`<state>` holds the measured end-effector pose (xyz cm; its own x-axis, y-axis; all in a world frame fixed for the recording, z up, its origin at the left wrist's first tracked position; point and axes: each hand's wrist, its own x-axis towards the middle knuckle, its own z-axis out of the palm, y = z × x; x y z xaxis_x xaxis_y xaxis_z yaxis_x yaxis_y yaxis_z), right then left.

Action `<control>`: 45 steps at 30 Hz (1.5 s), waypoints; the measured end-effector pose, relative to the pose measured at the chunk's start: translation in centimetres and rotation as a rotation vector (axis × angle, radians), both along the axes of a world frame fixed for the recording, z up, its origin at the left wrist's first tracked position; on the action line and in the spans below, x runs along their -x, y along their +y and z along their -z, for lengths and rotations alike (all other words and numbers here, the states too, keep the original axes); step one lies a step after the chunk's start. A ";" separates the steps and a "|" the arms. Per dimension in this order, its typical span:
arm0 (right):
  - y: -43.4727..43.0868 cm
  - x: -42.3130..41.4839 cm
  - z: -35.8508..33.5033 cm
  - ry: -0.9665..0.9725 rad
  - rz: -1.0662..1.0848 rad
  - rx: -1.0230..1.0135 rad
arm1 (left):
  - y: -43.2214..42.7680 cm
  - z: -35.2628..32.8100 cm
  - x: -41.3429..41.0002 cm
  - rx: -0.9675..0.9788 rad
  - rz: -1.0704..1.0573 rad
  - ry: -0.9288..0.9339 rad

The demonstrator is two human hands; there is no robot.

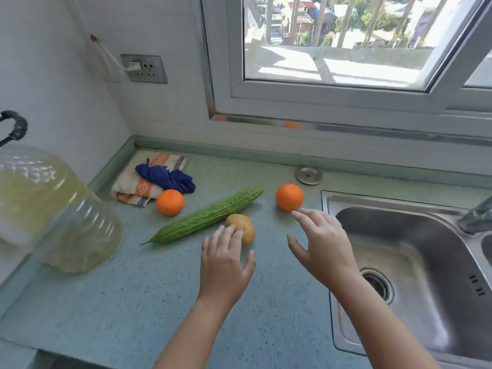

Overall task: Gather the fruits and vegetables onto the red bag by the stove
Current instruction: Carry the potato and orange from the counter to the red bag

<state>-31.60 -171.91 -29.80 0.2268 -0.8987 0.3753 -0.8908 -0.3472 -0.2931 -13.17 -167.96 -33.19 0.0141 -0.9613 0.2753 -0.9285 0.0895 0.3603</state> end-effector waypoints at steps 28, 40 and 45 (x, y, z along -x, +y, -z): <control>-17.1 0.4 11.0 -0.109 0.007 -0.302 | -10.1 8.4 0.3 -0.234 -0.118 0.065; -16.4 0.0 11.4 -0.231 0.000 -0.298 | -10.3 8.3 0.6 -0.257 -0.174 0.255; -14.3 0.1 11.2 -0.276 -0.014 -0.313 | -10.0 8.4 0.6 -0.212 -0.233 0.331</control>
<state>-31.68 -186.24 -41.04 0.1691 -0.9766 0.1331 -0.7596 -0.2152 -0.6138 -13.74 -177.95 -41.56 0.2904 -0.9567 0.0170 -0.7472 -0.2157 0.6286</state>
